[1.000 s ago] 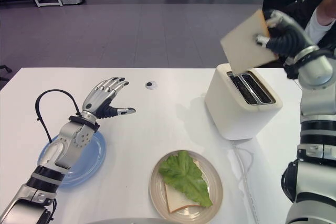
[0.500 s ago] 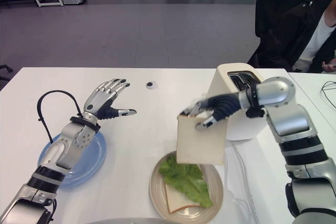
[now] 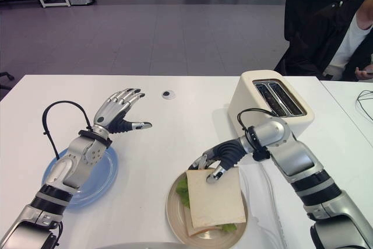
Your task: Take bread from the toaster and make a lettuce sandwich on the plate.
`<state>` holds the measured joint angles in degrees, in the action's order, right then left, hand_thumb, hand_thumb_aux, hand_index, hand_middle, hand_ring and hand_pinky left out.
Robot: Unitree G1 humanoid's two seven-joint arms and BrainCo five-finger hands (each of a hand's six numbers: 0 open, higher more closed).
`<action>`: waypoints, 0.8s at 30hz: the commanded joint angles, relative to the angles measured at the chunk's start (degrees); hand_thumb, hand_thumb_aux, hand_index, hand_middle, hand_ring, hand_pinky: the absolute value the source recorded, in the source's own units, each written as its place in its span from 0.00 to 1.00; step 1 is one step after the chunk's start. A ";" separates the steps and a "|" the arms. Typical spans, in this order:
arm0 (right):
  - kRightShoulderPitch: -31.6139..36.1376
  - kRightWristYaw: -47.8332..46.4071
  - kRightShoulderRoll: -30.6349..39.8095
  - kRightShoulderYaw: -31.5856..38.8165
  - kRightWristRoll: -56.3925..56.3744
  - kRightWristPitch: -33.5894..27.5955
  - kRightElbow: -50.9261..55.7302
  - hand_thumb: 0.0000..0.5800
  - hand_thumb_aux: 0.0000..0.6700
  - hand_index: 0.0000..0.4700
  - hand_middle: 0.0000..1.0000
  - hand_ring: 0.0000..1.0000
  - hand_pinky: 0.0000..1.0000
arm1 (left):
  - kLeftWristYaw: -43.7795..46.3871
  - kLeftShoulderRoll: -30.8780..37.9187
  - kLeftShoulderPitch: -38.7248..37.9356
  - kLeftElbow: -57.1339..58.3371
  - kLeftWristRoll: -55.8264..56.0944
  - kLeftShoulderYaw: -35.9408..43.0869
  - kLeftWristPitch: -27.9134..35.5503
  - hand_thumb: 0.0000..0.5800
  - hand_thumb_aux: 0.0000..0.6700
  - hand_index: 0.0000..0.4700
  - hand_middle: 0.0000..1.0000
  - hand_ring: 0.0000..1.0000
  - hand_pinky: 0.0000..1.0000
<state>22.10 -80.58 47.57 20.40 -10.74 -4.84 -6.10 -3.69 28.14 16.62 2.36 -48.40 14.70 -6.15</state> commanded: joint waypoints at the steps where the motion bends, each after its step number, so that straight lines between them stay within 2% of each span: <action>1: -1.05 1.38 -1.70 0.13 0.79 0.65 0.74 1.00 1.00 1.00 0.00 0.00 0.00 | 0.39 0.70 -0.41 0.62 -0.22 0.20 0.06 0.00 0.00 0.00 0.00 0.00 0.00; 8: -0.13 4.48 -4.33 -0.10 3.20 3.42 4.53 1.00 1.00 1.00 0.00 0.00 0.00 | 0.55 0.43 -0.10 0.82 -0.33 0.62 0.06 0.00 0.00 0.00 0.00 0.00 0.00; 9: 0.02 4.48 -4.33 -0.06 3.53 3.94 4.93 0.94 0.76 0.76 0.00 0.00 0.00 | 0.53 0.41 -0.13 0.73 -0.34 0.64 0.12 0.00 0.00 0.00 0.00 0.00 0.00; 10: 0.13 4.39 -4.29 0.02 3.82 4.35 5.27 0.91 0.71 0.71 0.00 0.00 0.00 | 0.51 0.41 -0.21 0.59 -0.37 0.65 0.20 0.00 0.00 0.00 0.00 0.00 0.00; 11: 0.16 4.25 -4.25 0.07 4.11 4.78 5.60 0.80 0.55 0.55 0.00 0.00 0.00 | 0.50 0.38 -0.24 0.52 -0.39 0.66 0.26 0.00 0.00 0.00 0.00 0.00 0.00; 12: 0.16 4.13 -4.24 0.14 4.48 5.47 6.02 0.71 0.46 0.46 0.00 0.00 0.00 | 0.46 0.36 -0.30 0.42 -0.43 0.67 0.33 0.00 0.00 0.00 0.00 0.00 0.00; 13: 0.12 3.93 -4.17 0.22 4.73 6.00 6.34 0.12 0.06 0.06 0.00 0.00 0.00 | 0.41 0.34 -0.31 0.35 -0.47 0.68 0.35 0.00 0.00 0.00 0.00 0.00 0.00; 14: 0.02 3.64 -4.04 0.27 4.88 6.45 6.49 0.00 0.00 0.00 0.00 0.00 0.00 | 0.34 0.36 -0.34 0.13 -0.44 0.61 0.30 0.00 0.00 0.00 0.00 0.00 0.00; 18: 0.02 2.98 -4.09 0.03 5.08 7.40 6.69 0.00 0.00 0.00 0.00 0.00 0.00 | 1.85 -0.64 -0.88 -2.68 3.38 -0.36 -0.73 0.00 0.00 0.00 0.00 0.00 0.00; 24: 1.48 4.64 -4.89 -1.38 5.77 8.15 8.51 0.00 0.00 0.00 0.00 0.00 0.00 | 13.60 -0.83 -2.82 -17.26 19.57 -1.48 -4.31 0.00 0.00 0.00 0.00 0.00 0.00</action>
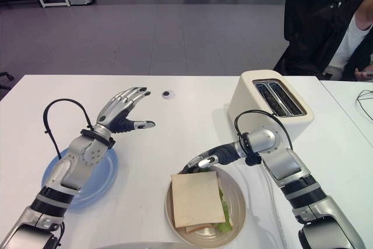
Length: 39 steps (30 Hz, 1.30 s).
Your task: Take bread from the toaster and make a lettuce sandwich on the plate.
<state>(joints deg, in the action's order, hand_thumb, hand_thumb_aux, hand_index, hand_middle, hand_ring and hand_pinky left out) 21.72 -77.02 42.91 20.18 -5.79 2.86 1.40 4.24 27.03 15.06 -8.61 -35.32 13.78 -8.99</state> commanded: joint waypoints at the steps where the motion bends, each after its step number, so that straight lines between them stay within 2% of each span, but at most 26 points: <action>1: 2.17 1.46 -0.31 -1.59 0.71 0.49 1.20 0.00 0.00 0.00 0.00 0.00 0.00 | 7.61 0.44 -1.58 -8.01 8.71 -0.04 -2.34 0.00 0.00 0.00 0.00 0.00 0.00; 5: 5.71 4.42 -1.26 -4.86 -0.43 0.07 2.86 0.00 0.00 0.00 0.00 0.00 0.00 | 18.71 1.66 -4.70 -13.90 22.95 5.31 -8.37 0.00 0.00 0.00 0.00 0.00 0.00; 8: 8.39 6.88 -1.87 -7.21 -0.46 0.11 5.42 0.00 0.00 0.00 0.00 0.00 0.00 | 25.61 4.04 -6.80 -14.50 27.80 7.75 -9.40 0.00 0.00 0.00 0.00 0.00 0.00; 13: 8.48 8.84 -2.64 -7.83 0.28 0.29 5.91 0.00 0.00 0.00 0.00 0.00 0.00 | 35.61 7.52 -10.54 -14.90 33.45 11.10 -6.87 0.00 0.00 0.00 0.00 0.00 0.00; 19: 7.96 9.68 -2.99 -7.26 0.56 -0.16 5.35 0.00 0.00 0.00 0.00 0.00 0.00 | 41.16 7.78 -12.25 -12.75 33.45 14.73 -4.27 0.00 0.00 0.00 0.00 0.00 0.00; 22: 8.13 9.92 -3.24 -7.13 0.61 -0.28 5.60 0.00 0.00 0.00 0.00 0.00 0.00 | 41.88 5.99 -12.03 -11.86 29.53 18.26 -3.25 0.00 0.00 0.00 0.00 0.00 0.00; 28: 6.92 10.78 -3.00 -7.45 0.67 -0.69 4.78 0.00 0.00 0.00 0.00 0.00 0.00 | 40.84 0.73 -8.44 -9.32 23.17 22.16 -5.89 0.00 0.00 0.00 0.00 0.00 0.00; 33: 6.70 12.12 -3.30 -8.07 0.27 -1.40 4.20 0.00 0.00 0.00 0.00 0.00 0.00 | 41.02 3.09 -3.88 -6.50 6.78 25.90 -9.78 0.00 0.00 0.00 0.00 0.00 0.00; 39: 7.78 13.89 -4.46 -8.73 -0.40 -2.00 4.72 0.00 0.00 0.00 0.00 0.00 0.00 | 43.90 7.33 -0.87 -5.79 -10.31 28.08 -10.74 0.00 0.00 0.00 0.00 0.00 0.00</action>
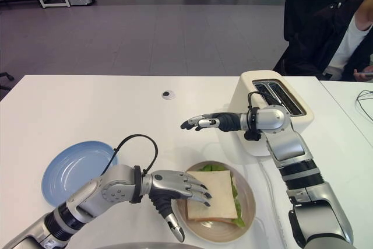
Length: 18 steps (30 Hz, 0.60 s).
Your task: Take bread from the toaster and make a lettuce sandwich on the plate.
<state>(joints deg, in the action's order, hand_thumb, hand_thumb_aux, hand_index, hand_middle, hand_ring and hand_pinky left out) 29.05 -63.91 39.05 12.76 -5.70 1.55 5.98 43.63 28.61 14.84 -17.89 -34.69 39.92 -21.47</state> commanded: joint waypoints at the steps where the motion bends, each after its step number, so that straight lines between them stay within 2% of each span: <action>1: 0.59 1.01 -0.76 -1.45 -0.52 -0.71 0.19 0.00 0.00 0.00 0.00 0.00 0.00 | 4.84 6.28 -0.50 3.47 -12.49 1.84 1.78 0.00 0.00 0.00 0.00 0.00 0.00; 10: 1.06 2.21 -1.52 -2.58 -0.36 -0.21 1.14 0.00 0.00 0.00 0.00 0.00 0.00 | 5.65 10.76 -1.99 3.23 -13.53 -1.72 2.07 0.00 0.00 0.00 0.00 0.00 0.00; 14: 0.77 1.71 -1.25 -2.22 0.07 0.39 1.40 0.00 0.00 0.00 0.00 0.00 0.00 | 4.02 7.98 -3.18 -1.06 -5.73 -4.71 3.38 0.00 0.00 0.00 0.00 0.00 0.00; 18: 0.73 2.09 -1.23 -2.48 0.28 0.78 2.23 0.00 0.00 0.00 0.00 0.00 0.00 | -3.29 4.66 0.10 -4.96 -1.89 -11.14 2.62 0.00 0.00 0.00 0.00 0.00 0.00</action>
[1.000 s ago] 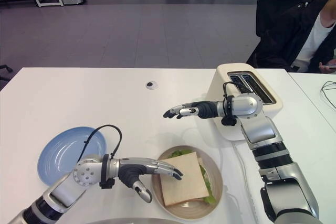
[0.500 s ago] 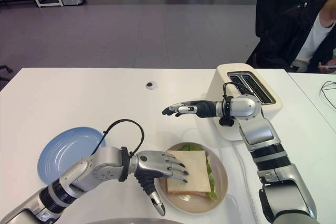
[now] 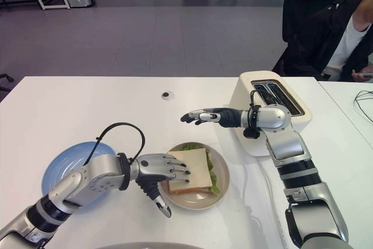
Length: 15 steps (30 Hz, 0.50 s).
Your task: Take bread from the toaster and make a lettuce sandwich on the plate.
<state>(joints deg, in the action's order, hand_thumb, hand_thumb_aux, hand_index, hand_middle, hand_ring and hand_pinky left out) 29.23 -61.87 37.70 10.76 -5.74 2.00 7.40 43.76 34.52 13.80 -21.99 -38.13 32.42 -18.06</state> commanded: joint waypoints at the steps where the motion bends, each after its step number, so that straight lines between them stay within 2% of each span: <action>1: 0.68 0.34 -0.03 -0.37 0.65 0.63 1.34 0.00 0.00 0.00 0.00 0.00 0.00 | -6.90 -3.64 2.11 -2.70 3.21 -6.65 -0.40 0.00 0.00 0.00 0.00 0.00 0.00; 5: -0.01 1.56 0.10 -0.61 1.13 0.85 1.44 0.00 0.00 0.00 0.00 0.00 0.00 | -18.17 -12.21 7.39 -9.14 6.42 -17.99 4.58 0.00 0.00 0.00 0.00 0.00 0.00; 7: -0.26 1.95 0.34 -1.07 0.27 -1.11 -0.29 0.00 0.00 0.00 0.00 0.00 0.00 | -20.59 -14.06 7.41 -9.44 7.83 -20.17 5.99 0.00 0.00 0.00 0.00 0.00 0.00; 9: -1.19 0.45 1.31 -1.38 -1.86 -4.45 -3.59 0.00 0.00 0.00 0.00 0.00 0.00 | -18.53 -13.74 5.57 -8.08 11.47 -19.10 6.79 0.00 0.00 0.00 0.00 0.00 0.00; 10: -2.82 -1.88 2.80 -1.57 -4.05 -6.88 -6.94 0.97 0.83 0.83 0.22 0.22 0.22 | -15.18 -12.76 3.43 -7.31 15.89 -17.29 7.45 0.00 0.00 0.00 1.00 1.00 1.00; 11: -5.94 -6.01 5.75 -1.85 -8.70 -11.65 -12.72 1.00 1.00 1.00 1.00 1.00 1.00 | -10.08 -10.64 0.62 -6.65 21.53 -14.55 7.65 1.00 1.00 1.00 1.00 1.00 1.00; 13: -12.26 -12.16 11.08 -2.71 -16.21 -18.62 -23.07 1.00 1.00 1.00 1.00 1.00 1.00 | -1.28 -6.76 -4.27 -6.90 31.35 -10.50 9.18 1.00 1.00 1.00 1.00 1.00 1.00; 15: -16.87 -14.91 13.57 -2.72 -20.96 -22.46 -29.96 1.00 1.00 1.00 1.00 1.00 1.00 | 3.46 -4.37 -7.17 -8.03 37.84 -9.19 9.83 1.00 1.00 1.00 1.00 1.00 1.00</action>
<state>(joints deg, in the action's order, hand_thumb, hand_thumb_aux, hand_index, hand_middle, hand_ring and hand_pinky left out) 16.19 -74.30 48.65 8.46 -22.49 -17.13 -16.28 42.81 27.76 9.02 -29.11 -5.64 21.87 -9.13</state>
